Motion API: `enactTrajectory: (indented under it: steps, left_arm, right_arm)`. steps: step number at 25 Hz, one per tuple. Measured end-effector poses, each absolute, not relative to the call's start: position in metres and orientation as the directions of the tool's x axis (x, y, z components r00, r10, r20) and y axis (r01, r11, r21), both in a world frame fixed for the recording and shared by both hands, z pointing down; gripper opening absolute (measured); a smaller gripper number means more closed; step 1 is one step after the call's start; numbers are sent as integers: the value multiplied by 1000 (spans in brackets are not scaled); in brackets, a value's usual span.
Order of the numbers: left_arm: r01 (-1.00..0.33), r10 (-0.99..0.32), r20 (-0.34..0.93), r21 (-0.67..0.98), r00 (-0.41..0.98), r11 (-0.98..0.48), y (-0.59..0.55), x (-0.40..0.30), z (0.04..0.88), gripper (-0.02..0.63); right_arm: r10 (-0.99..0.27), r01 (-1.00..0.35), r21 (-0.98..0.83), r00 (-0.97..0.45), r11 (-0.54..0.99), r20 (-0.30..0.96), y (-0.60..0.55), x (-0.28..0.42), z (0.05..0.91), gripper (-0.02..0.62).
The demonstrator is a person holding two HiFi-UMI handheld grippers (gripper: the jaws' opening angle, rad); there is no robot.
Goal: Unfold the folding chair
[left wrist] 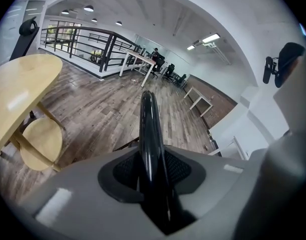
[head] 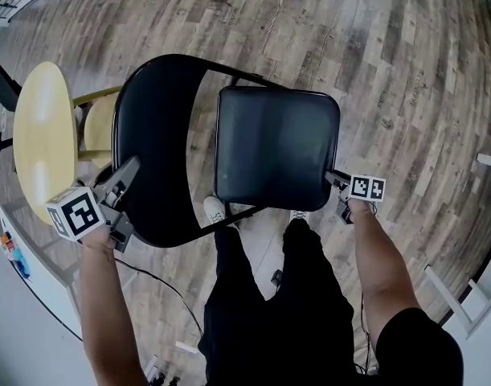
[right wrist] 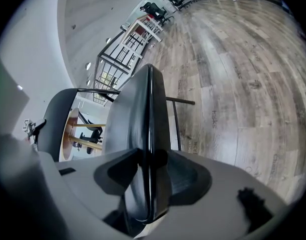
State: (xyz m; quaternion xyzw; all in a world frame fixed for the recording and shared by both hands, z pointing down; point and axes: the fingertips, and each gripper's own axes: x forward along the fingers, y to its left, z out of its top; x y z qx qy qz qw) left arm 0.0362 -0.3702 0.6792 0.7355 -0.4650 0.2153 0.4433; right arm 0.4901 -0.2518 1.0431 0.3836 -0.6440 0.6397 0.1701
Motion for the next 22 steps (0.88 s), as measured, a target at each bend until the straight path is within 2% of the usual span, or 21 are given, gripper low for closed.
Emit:
enactTrajectory:
  steps: [15, 22]
  left_arm:
    - [-858, -471, 731, 498, 493, -124, -366, 33, 686, 135]
    - [-838, -479, 706, 529, 522, -133, -367, 39, 686, 132]
  right_arm:
    - [-167, -774, -630, -614, -67, 772, -252, 490, 1044, 190]
    - [-101, -858, -506, -513, 89, 852, -258, 490, 1027, 187]
